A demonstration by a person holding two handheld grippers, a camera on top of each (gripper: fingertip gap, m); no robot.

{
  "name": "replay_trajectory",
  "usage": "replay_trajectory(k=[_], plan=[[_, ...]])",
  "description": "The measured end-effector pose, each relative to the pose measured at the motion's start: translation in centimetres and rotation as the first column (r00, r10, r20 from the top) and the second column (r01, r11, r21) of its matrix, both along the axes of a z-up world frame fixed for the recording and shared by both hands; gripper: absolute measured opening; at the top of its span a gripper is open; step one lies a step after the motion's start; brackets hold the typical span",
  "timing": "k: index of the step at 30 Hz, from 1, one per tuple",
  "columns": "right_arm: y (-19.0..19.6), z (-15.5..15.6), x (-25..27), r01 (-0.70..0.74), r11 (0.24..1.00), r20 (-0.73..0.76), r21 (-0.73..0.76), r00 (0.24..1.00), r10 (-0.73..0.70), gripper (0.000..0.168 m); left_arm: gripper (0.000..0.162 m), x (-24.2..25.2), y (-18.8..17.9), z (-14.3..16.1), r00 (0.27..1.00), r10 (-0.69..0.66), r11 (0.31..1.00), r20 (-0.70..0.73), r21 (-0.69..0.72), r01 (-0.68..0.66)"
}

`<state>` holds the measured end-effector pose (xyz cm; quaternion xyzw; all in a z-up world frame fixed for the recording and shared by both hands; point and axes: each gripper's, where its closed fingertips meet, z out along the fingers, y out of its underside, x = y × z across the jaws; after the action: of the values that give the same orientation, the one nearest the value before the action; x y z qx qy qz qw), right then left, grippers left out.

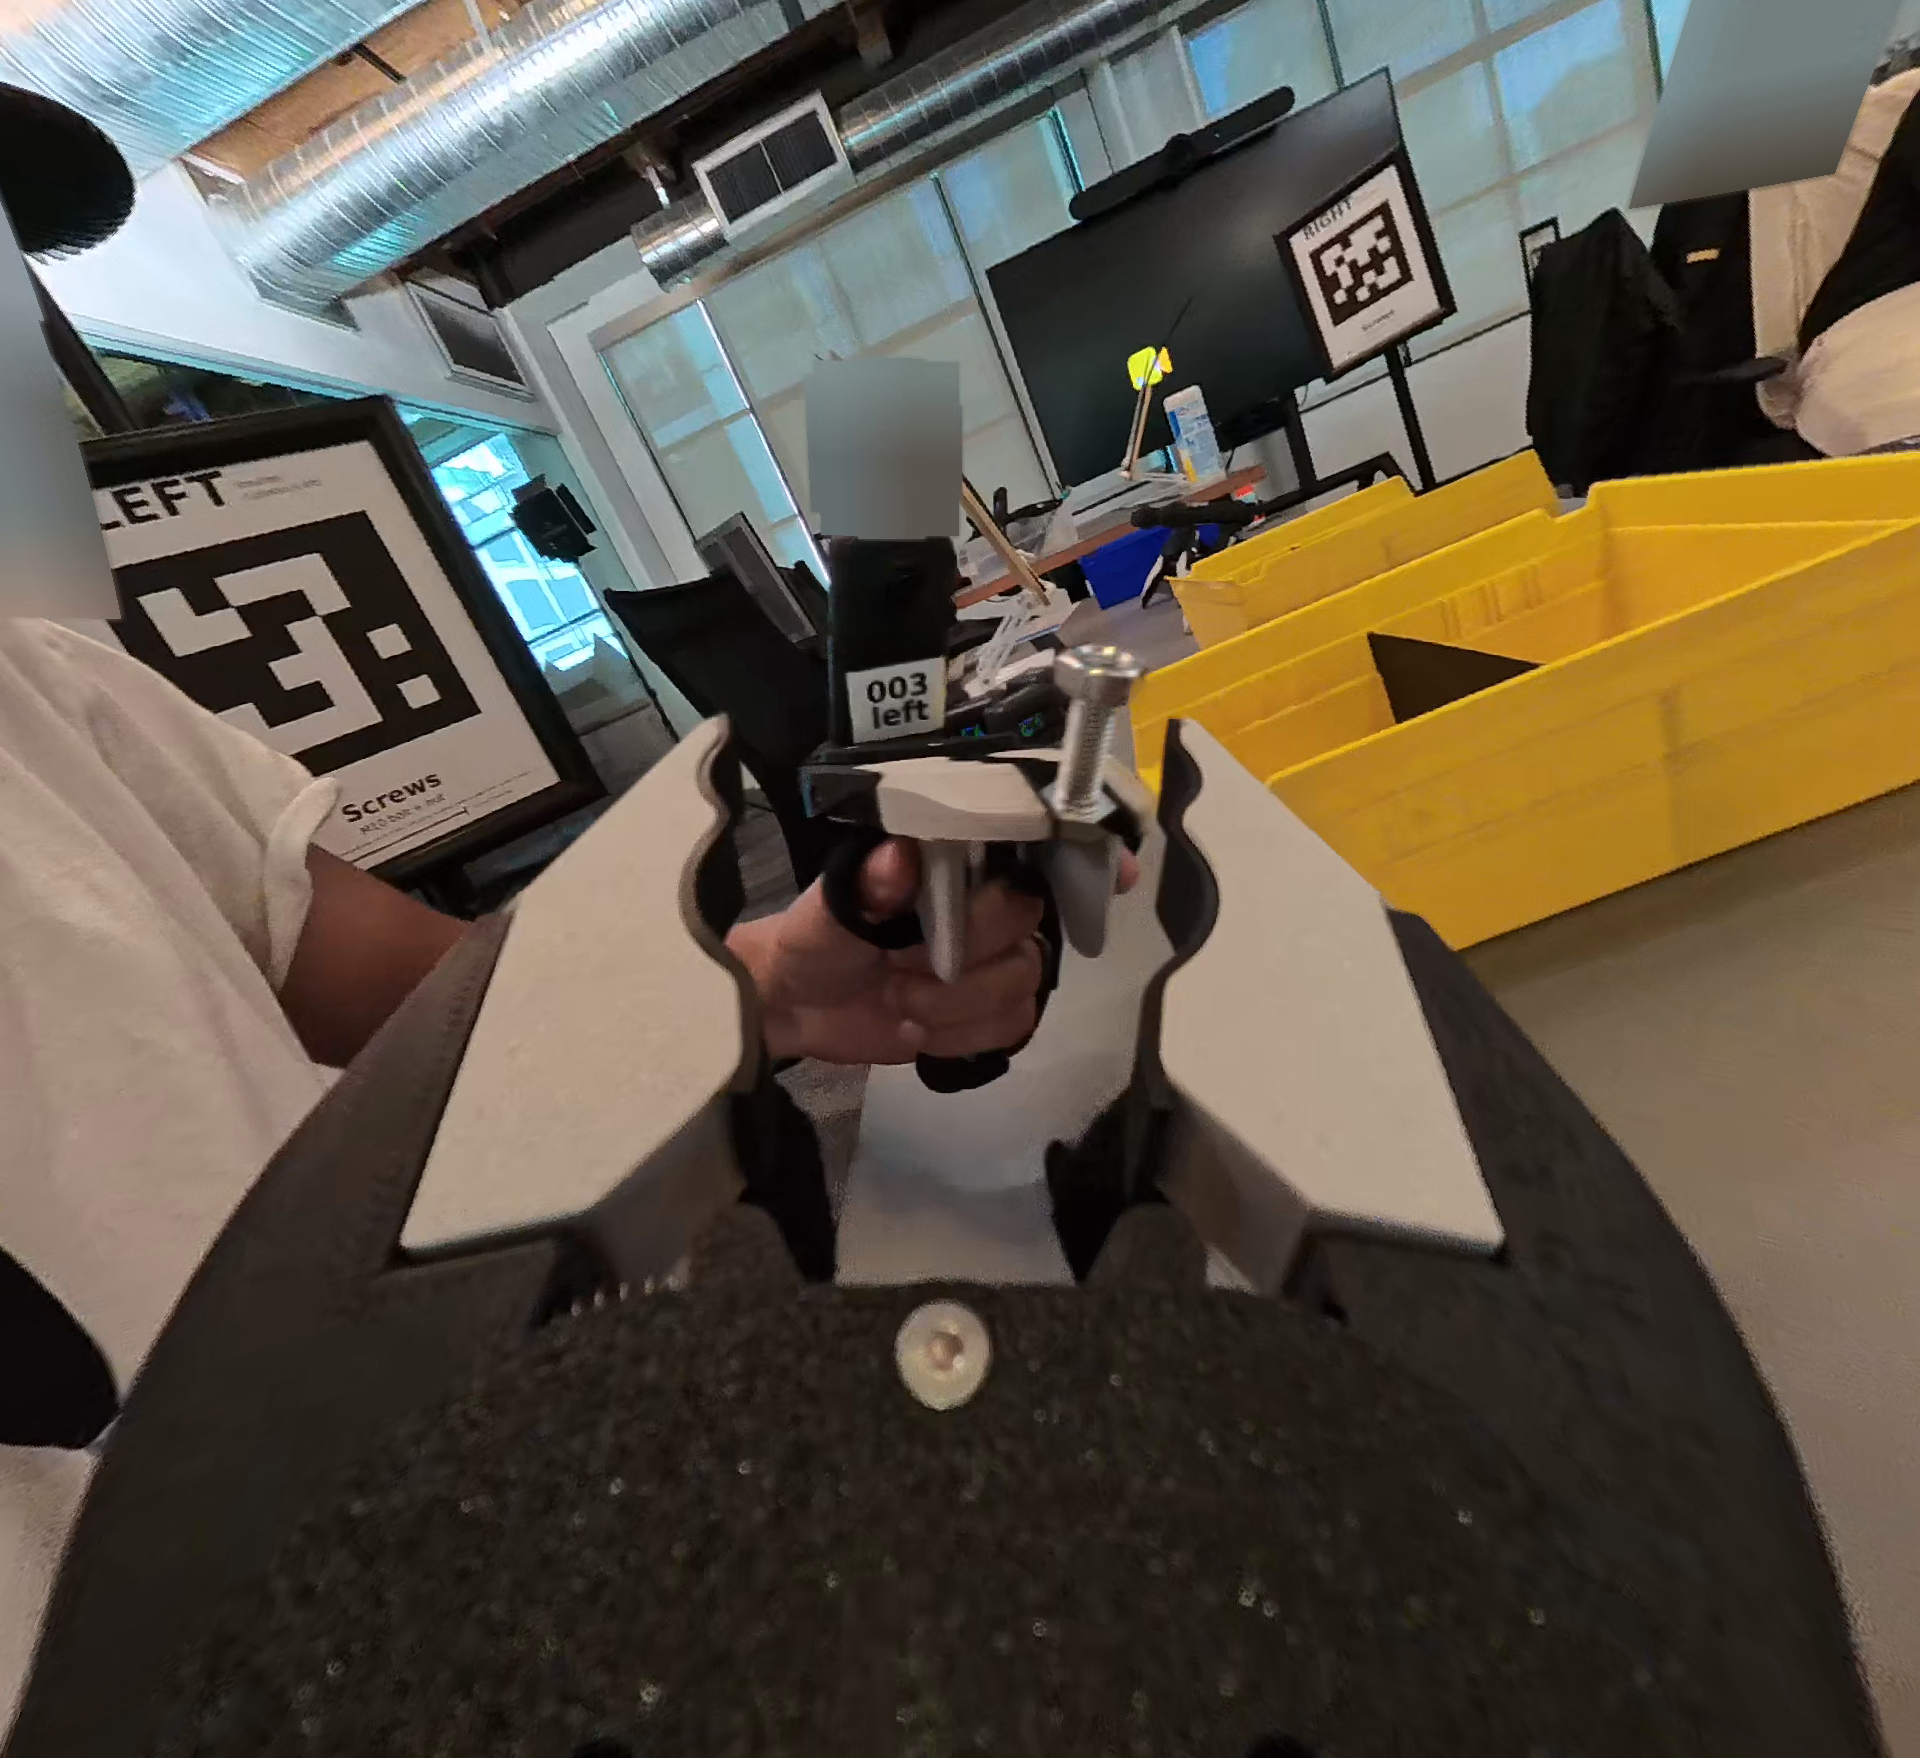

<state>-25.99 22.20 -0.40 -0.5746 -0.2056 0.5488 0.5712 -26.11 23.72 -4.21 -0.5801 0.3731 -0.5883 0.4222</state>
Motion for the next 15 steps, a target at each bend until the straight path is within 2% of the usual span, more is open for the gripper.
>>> replay_trajectory(k=[3, 6, 9, 12, 15], plan=[[1.2, 0.2, -0.6, -0.025, 0.999, 0.011, -0.026, 1.000, 0.026, 0.085, 0.018, 0.8, -1.7, 0.3, 0.996, -0.079, 0.997, 0.030, -0.017, 0.079], [0.9, 1.4, -2.3, -0.112, 0.994, -0.006, -0.013, 0.994, 0.112, 0.085, 0.018, 1.1, -2.8, 0.9, 0.988, -0.134, 0.990, 0.076, -0.037, 0.137], [-0.1, 2.3, -3.3, -0.143, 0.989, -0.005, 0.044, 0.990, 0.143, 0.078, 0.018, 0.6, -2.3, 1.0, 0.989, -0.118, 0.991, 0.094, -0.054, 0.123], [0.1, 2.1, -2.9, -0.105, 0.994, 0.001, 0.033, 0.994, 0.105, 0.084, 0.018, 0.1, -1.5, 1.1, 0.992, -0.078, 0.995, 0.094, -0.047, 0.083], [-0.1, 1.9, -1.5, -0.095, 0.995, -0.021, 0.024, 0.995, 0.095, 0.076, 0.018, -0.7, -0.2, 1.6, 0.991, -0.033, 0.996, 0.129, -0.081, 0.043]])
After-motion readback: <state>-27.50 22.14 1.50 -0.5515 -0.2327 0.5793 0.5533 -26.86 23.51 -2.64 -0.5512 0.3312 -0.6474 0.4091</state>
